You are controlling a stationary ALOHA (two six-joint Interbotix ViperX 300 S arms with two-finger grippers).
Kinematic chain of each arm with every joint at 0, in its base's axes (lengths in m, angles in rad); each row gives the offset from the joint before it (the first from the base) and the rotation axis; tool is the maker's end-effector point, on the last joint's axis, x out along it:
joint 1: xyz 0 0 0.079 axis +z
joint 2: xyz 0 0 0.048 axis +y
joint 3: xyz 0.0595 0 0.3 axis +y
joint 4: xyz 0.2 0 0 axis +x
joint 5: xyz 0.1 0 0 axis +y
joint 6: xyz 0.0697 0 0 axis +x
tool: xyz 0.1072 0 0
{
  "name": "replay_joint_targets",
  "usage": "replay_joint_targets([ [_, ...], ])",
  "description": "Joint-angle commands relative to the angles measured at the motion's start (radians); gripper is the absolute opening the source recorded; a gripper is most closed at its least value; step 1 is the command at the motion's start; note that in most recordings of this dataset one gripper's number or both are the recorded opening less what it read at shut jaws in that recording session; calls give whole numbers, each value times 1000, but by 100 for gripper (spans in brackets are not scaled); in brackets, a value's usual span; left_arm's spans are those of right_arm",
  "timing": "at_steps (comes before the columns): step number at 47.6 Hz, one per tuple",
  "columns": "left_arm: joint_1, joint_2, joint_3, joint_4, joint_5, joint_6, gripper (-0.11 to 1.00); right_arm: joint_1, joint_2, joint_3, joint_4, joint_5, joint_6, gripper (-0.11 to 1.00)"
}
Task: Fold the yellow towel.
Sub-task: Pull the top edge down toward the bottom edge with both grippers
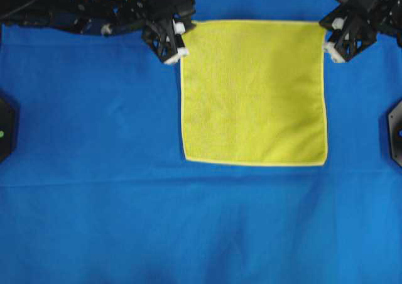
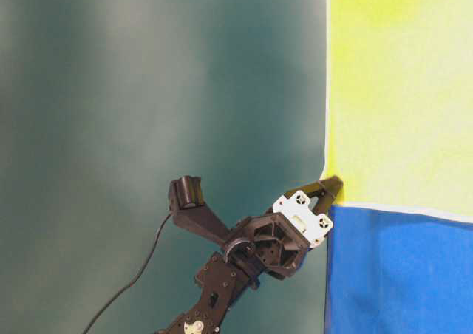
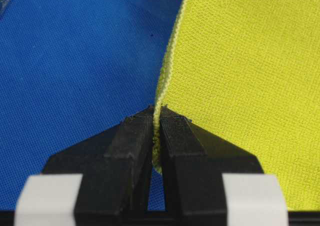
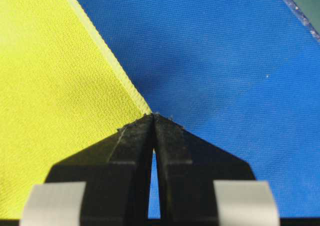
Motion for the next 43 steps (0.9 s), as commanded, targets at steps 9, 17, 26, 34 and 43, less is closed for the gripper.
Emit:
replay_joint_targets([
  [9,-55,-66,23,0,9,-5,1,72,-61,0,26,83,18,0],
  [17,-137,-132,66,0,67,-9,1,192,-156,38,61,169,80,0],
  [26,-253,-179,112,0,83,-34,1,373,-268,95,95,252,207,0],
  [34,-356,-187,146,-2,91,-48,1,558,-311,114,109,304,342,0],
  [43,-454,-184,158,-3,91,-60,1,726,-290,115,109,308,457,0],
])
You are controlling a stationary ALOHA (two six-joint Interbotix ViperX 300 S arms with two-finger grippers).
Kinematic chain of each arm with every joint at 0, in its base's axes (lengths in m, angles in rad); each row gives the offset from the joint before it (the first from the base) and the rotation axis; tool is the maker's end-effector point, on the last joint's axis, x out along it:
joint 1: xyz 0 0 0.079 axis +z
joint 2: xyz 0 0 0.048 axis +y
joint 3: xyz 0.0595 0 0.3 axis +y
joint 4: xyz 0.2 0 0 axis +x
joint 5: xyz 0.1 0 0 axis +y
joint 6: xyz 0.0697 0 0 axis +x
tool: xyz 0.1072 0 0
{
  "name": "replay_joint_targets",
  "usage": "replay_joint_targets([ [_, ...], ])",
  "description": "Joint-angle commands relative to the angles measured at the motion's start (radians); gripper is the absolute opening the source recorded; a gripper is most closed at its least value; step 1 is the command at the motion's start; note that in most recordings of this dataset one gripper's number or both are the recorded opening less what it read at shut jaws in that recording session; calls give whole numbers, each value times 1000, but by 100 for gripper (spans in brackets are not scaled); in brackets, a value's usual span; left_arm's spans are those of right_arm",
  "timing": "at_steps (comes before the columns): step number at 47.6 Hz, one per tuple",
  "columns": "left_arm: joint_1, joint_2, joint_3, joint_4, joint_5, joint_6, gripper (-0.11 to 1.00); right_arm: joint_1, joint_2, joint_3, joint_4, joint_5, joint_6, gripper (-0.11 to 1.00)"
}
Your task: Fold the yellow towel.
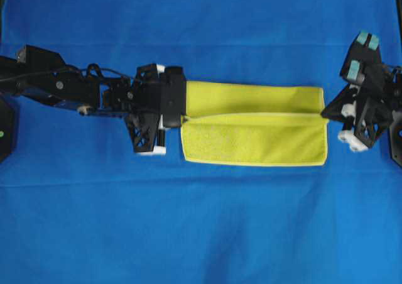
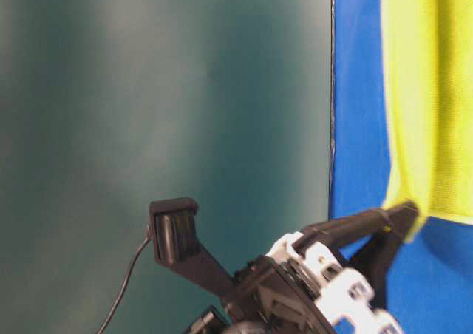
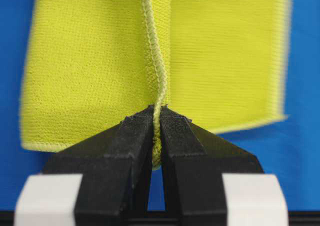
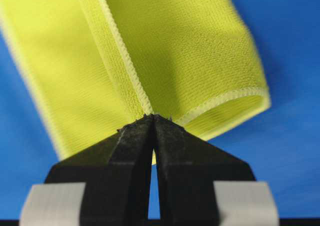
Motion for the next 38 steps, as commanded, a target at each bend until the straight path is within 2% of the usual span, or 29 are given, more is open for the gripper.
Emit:
replay_joint_targets([
  [1,-43,-25,-8,-3,-2,-11,1,71,14,-8,3,2,32,0],
  [9,-87,-11,-8,-3,-3,-35,1,166,48,-12,3,2,97,0],
  [16,-114,11,-15,-3,-11,-55,1,218,72,-14,2,2,138,0],
  [38,-121,31,-51,-3,-32,-66,3,221,81,-9,-2,-5,144,0],
])
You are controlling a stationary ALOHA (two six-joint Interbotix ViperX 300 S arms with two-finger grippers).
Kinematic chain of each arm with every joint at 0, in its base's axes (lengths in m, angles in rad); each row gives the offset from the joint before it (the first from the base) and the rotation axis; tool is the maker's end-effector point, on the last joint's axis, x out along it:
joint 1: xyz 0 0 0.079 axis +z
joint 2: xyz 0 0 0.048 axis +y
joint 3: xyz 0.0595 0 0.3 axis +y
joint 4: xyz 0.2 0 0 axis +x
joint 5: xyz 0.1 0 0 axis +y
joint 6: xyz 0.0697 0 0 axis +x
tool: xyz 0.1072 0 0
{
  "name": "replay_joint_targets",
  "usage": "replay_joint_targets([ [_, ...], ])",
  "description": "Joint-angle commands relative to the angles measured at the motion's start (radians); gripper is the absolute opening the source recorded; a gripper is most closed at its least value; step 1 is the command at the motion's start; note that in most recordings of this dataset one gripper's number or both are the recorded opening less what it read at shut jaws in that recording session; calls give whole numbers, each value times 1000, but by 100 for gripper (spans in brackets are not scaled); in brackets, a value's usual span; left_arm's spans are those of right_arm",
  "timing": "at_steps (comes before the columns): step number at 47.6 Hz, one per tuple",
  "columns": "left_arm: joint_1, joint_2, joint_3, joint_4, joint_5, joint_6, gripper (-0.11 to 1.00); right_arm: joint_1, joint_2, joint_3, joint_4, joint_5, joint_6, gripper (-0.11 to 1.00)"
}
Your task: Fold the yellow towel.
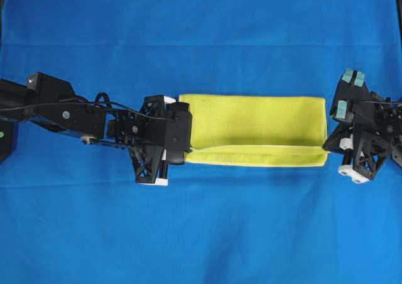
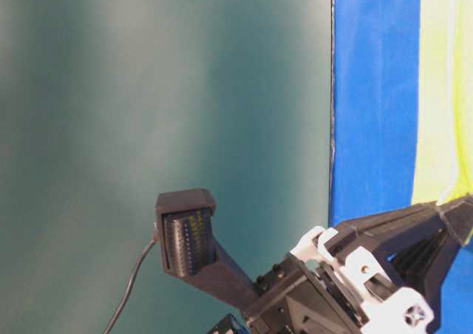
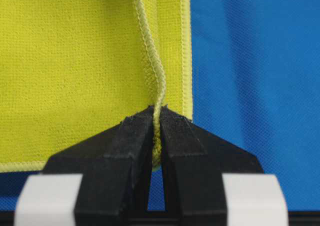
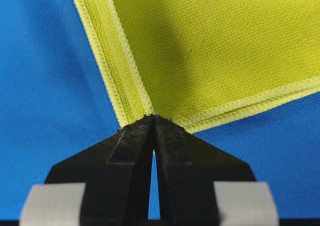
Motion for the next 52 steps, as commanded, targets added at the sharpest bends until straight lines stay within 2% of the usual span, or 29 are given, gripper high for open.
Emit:
replay_joint_targets([
  [1,-3,-11,-21,-3,-5,-2,4,5,2,-9,0,-8,2,0],
  [3,-6,-11,-23,-3,-6,0,10,5,2,-9,0,-8,2,0],
  [9,-8,-18,-35,-3,-2,2,39,5,-3,-12,-2,-9,2,3],
  [11,-8,-25,-43,-3,3,2,50,5,-8,-14,-2,-8,2,12],
  [13,-9,-34,-48,-3,6,3,59,5,-14,-15,-2,-6,0,26],
  [16,-11,-51,-52,-3,14,12,66,5,-31,-18,-11,-3,-8,45],
  [18,-11,-67,-52,-3,21,15,67,5,-46,-23,-23,-2,-9,57],
  [20,-9,-81,-48,-3,28,20,66,5,-61,-26,-35,2,-8,63],
  [23,-3,-101,-44,-3,37,23,65,5,-89,-34,-58,12,-8,60],
  [28,28,-124,-40,-3,41,23,65,-17,-140,-48,-138,43,2,57],
  [31,54,-124,-40,-3,41,23,65,-52,-156,-49,-183,51,5,57],
  [35,95,-123,-41,-3,41,23,65,-137,-156,-46,-238,58,9,57],
  [45,164,-84,-38,-3,35,23,65,-322,-75,-44,-325,46,11,57],
  [52,179,-35,-44,-3,21,23,65,-353,14,-44,-354,5,11,57],
])
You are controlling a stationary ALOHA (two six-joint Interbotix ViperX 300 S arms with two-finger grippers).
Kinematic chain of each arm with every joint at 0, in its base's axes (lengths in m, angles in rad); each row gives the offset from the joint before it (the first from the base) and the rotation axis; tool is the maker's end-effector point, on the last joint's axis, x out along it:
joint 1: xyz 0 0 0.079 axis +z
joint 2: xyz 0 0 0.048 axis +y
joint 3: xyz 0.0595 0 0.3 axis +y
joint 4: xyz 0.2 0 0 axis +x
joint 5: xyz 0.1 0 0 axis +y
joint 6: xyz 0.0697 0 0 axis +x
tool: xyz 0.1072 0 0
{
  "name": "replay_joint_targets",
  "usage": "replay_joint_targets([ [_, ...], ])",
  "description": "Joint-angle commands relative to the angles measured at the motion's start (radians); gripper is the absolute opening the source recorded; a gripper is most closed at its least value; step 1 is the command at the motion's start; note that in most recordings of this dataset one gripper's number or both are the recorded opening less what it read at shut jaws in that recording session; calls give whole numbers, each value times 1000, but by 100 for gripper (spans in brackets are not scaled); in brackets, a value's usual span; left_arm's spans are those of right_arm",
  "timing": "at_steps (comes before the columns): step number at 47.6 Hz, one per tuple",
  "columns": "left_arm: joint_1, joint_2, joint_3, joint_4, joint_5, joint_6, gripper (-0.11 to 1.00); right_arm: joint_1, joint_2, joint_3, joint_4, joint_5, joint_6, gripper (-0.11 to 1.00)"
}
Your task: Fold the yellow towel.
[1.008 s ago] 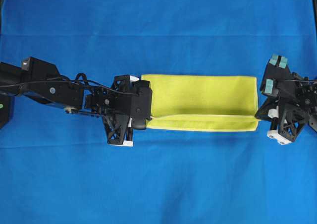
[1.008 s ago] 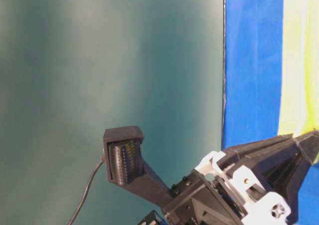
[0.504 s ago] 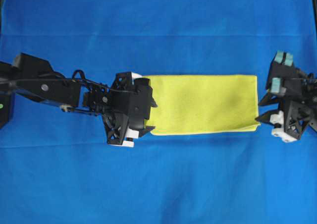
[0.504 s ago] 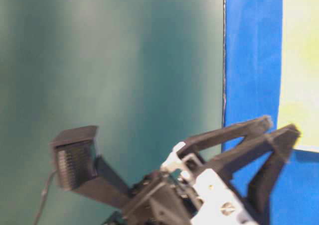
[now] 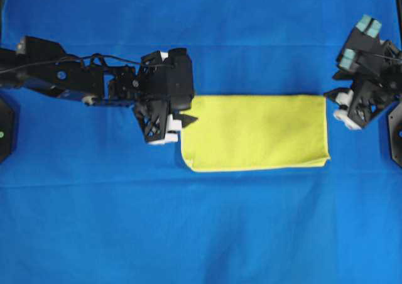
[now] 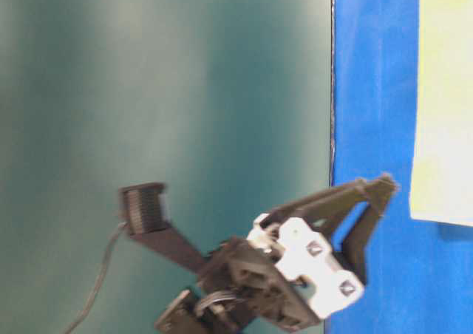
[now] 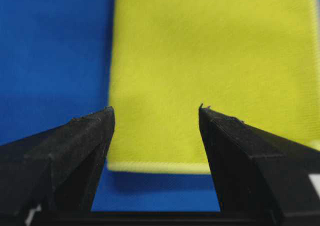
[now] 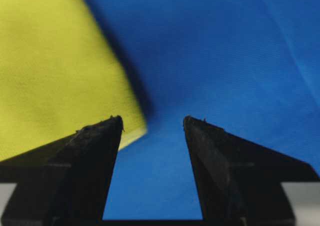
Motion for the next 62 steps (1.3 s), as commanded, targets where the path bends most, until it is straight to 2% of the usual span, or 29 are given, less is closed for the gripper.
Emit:
replay_joint_targets([
  [1,2,6,-15,-2,-18,2,65,-9,44,-17,-12,-35,-2,57],
  [12,18,54,-8,-2,-58,2,65,-52,183,-12,-17,-161,-2,57],
  [24,35,118,-5,-2,-63,2,65,-60,296,-11,-17,-229,-2,57],
  [42,38,147,5,-2,-52,-3,61,-60,325,-8,-14,-249,-2,55],
  [46,38,133,3,-2,-32,-3,55,-54,321,-6,-14,-247,-2,47],
  [55,38,75,-2,-2,37,2,20,-31,304,-6,-12,-247,-2,3],
  [59,43,58,0,-2,49,-2,5,-28,293,-2,-11,-247,-2,2],
  [62,44,44,2,-2,52,-5,3,-28,284,5,-6,-247,0,2],
])
